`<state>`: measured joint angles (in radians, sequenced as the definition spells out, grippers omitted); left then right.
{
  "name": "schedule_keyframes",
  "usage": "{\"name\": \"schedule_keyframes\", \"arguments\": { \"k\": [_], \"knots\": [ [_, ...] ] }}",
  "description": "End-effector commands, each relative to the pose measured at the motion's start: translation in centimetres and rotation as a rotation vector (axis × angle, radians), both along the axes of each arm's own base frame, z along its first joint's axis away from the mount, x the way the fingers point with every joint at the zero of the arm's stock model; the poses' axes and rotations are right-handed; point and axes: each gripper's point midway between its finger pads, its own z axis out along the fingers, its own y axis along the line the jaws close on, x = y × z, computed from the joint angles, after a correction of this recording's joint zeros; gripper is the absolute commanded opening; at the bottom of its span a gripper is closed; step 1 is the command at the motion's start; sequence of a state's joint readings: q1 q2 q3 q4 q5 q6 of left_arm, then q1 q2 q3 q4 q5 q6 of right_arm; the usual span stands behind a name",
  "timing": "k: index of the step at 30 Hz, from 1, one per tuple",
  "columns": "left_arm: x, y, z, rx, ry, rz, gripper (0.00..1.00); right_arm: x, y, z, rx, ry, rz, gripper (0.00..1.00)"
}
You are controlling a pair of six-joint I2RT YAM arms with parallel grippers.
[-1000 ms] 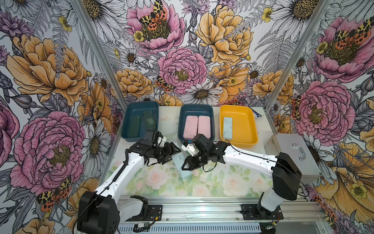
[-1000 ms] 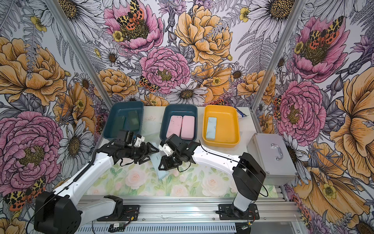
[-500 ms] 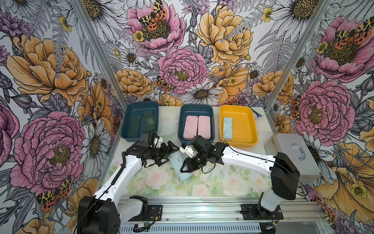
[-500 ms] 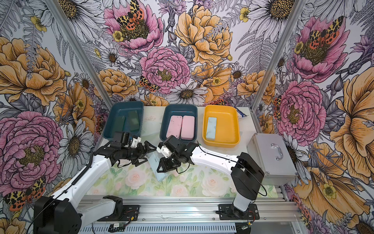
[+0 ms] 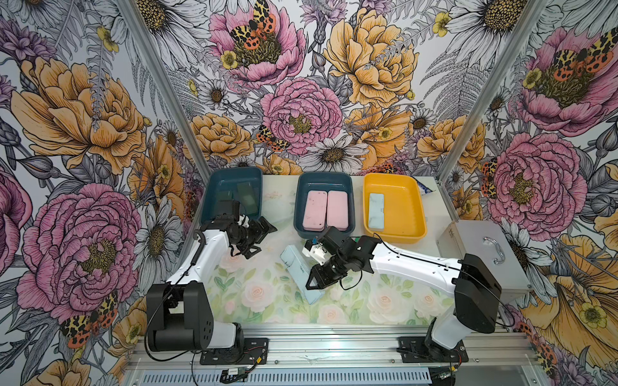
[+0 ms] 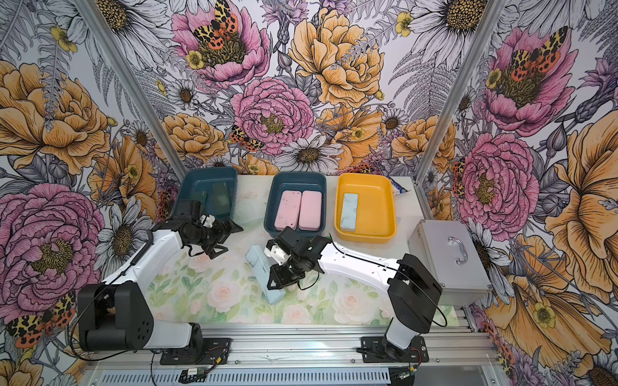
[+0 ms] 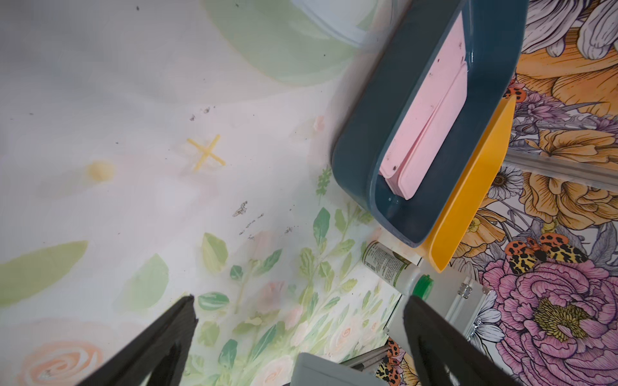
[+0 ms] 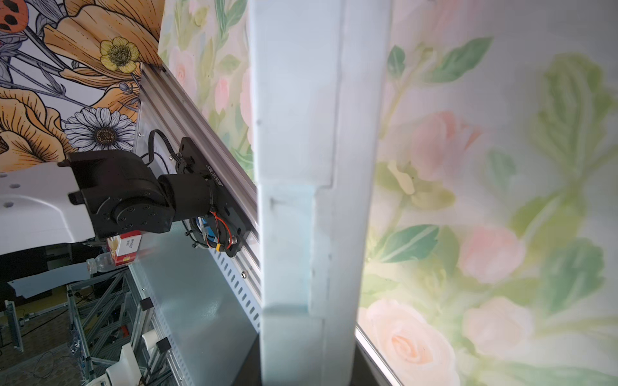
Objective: Place the pencil cases by color into the storage box
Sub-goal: Place the pencil case at the storage box.
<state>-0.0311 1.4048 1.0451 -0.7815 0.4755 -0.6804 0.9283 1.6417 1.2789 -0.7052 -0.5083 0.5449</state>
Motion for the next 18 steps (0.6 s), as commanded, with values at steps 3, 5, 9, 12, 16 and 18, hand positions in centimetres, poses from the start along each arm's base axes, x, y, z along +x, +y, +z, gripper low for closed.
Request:
{"name": "schedule_keyframes", "arguments": {
  "k": [3, 5, 9, 12, 16, 18],
  "knots": [
    [-0.3, -1.3, 0.7, 0.109, -0.028, -0.089, 0.99, 4.5, -2.2, 5.4, 0.013, -0.145, -0.035, 0.19],
    [-0.5, -1.6, 0.7, 0.143, -0.028, -0.107, 0.99, 6.8, -3.6, 6.3, -0.001, -0.160, -0.080, 0.19],
    [0.4, -2.2, 1.2, 0.217, -0.049, -0.156, 0.99, 11.3, -6.7, 7.2, -0.024, -0.176, -0.186, 0.19],
    [2.0, -3.2, 2.2, 0.246, -0.091, -0.207, 0.99, 14.8, -9.1, 7.6, -0.024, -0.172, -0.273, 0.20],
    [4.8, -4.0, 3.3, 0.265, -0.143, -0.257, 0.99, 18.7, -12.4, 7.0, -0.061, -0.159, -0.371, 0.19],
    [5.6, -4.7, 3.2, 0.274, -0.153, -0.286, 0.99, 20.1, -13.9, 6.5, -0.090, -0.161, -0.417, 0.19]
  ]
}}
